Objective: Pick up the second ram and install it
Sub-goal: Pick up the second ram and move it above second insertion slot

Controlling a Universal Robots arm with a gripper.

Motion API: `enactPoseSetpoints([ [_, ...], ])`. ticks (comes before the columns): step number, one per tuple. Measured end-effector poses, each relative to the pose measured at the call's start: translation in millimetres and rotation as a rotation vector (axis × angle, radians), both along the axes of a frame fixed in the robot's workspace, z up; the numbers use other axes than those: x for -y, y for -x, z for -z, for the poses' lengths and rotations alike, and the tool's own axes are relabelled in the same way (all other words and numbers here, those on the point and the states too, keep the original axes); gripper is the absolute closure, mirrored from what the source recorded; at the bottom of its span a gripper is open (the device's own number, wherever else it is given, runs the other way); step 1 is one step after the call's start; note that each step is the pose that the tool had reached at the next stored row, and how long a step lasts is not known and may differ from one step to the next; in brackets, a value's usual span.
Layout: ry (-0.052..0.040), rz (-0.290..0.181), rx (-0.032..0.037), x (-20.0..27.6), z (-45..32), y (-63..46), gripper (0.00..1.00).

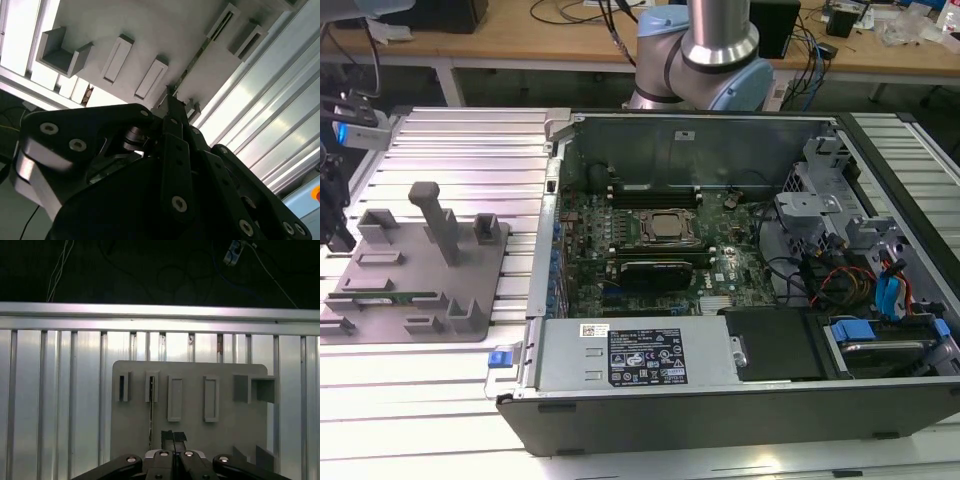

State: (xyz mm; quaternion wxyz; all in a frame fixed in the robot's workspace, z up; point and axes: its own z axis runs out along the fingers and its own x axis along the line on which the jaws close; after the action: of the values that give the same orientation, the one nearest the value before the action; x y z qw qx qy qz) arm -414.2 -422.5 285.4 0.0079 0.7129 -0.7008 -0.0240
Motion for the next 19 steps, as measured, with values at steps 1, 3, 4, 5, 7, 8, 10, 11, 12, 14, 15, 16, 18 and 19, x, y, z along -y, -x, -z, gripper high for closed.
enactPoseSetpoints([
  [1,0.0,0.0,0.0,0.0,0.5,1.1,0.92],
  [3,0.0,0.0,0.0,0.0,2.3,4.3,0.92],
  [4,0.0,0.0,0.0,0.2,3.5,6.4,0.92],
  [5,0.0,0.0,0.0,0.9,4.5,7.3,0.92],
  [7,0.0,0.0,0.0,5.4,6.8,7.4,0.92],
  [8,0.0,0.0,0.0,8.5,8.1,7.4,0.92],
  [10,0.0,0.0,0.0,12.1,10.6,7.3,0.92],
  [11,-0.0001,0.0,0.0001,12.9,11.8,6.7,0.92],
  [12,0.0001,0.0,-0.0002,13.5,12.3,5.7,0.92],
  [14,0.0,0.0,-0.0014,15.9,15.2,-0.8,0.92],
  [15,0.0001,0.0,-0.0016,16.4,18.7,-2.1,0.92],
  [16,0.0,0.0,-0.0016,16.7,22.4,-2.6,0.92],
  [18,0.0,0.0,-0.0015,17.0,29.2,-3.0,0.92],
  [19,0.0,0.0,-0.0016,17.3,33.4,-3.2,0.92],
])
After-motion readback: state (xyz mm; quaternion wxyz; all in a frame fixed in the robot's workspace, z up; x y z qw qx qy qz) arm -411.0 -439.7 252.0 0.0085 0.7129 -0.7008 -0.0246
